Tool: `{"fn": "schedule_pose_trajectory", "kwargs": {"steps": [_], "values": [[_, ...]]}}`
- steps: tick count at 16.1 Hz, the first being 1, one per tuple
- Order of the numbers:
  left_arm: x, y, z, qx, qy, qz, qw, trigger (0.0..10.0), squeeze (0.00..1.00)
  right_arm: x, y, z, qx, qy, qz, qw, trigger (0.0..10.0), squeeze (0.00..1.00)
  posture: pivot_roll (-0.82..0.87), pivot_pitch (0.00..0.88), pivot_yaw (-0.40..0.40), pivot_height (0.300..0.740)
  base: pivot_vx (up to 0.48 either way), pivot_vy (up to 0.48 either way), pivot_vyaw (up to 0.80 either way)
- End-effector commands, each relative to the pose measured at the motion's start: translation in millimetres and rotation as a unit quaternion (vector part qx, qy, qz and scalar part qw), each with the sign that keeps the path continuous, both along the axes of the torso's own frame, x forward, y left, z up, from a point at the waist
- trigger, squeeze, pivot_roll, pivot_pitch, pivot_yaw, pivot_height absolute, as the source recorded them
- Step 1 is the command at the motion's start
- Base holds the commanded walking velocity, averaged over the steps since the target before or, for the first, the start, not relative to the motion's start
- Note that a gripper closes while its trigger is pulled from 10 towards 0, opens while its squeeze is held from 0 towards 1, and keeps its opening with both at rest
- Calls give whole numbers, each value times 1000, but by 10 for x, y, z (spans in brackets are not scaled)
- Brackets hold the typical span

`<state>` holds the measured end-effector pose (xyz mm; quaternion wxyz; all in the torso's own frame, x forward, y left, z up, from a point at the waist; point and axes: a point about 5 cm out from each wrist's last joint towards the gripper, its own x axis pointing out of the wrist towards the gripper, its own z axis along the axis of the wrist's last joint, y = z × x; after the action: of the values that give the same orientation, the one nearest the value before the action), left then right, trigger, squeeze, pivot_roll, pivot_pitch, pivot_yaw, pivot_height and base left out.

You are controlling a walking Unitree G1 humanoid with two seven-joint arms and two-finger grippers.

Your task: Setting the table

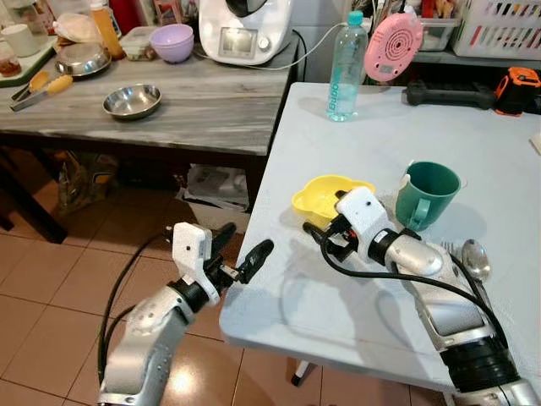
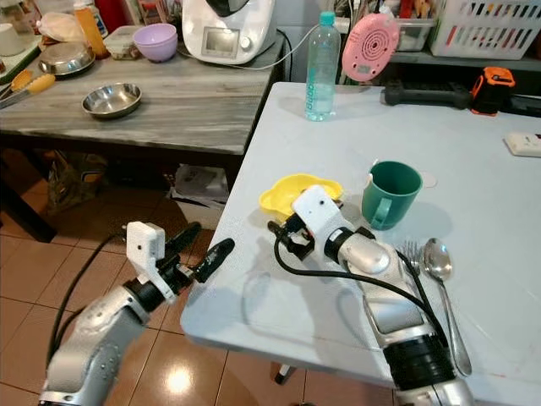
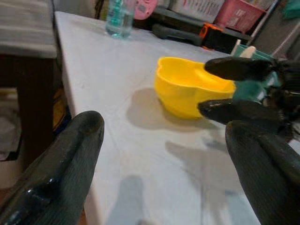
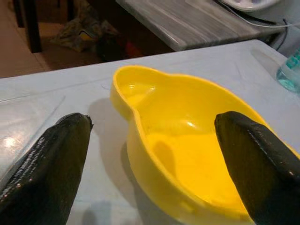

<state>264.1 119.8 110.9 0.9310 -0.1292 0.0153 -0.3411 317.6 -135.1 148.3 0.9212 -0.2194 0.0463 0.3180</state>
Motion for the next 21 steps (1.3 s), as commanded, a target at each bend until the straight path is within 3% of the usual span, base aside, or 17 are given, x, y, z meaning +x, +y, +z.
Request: {"fn": "schedule_pose_trajectory", "kwargs": {"steps": [1,6,11,12,13,15,16,21], "values": [[-5,1,36,16,-10,-15,1000,10000,0,10,28,-21,-8,11,11,1000,10000,0,-30,95,47,740,0,0,0],[12,26,-58,72,-28,-27,997,10000,0,37,49,-145,-43,47,37,997,10000,0,-38,86,59,740,0,0,0],[63,34,-91,102,-49,-22,993,10000,0,101,27,-135,-94,23,46,994,10000,0,-38,80,52,740,0,0,0],[74,27,-87,100,-51,-17,993,10000,0,116,12,-136,-105,16,46,993,2353,0,-36,77,51,740,0,0,0],[74,17,-85,99,-52,-16,994,10000,0,125,1,-147,-111,18,45,993,0,0,-35,76,50,740,0,0,0],[58,-18,-100,95,-53,-18,994,10000,0,144,-24,-175,-126,20,48,991,2039,0,-35,76,50,740,0,0,0],[51,-27,-111,94,-51,-20,994,10000,0,144,-32,-175,-128,24,53,990,0,0,-35,76,50,740,0,0,0],[61,-22,-137,96,-49,-16,994,10000,0,198,-114,-175,-181,1,64,981,0,0,-31,75,49,740,0,0,0]]}}
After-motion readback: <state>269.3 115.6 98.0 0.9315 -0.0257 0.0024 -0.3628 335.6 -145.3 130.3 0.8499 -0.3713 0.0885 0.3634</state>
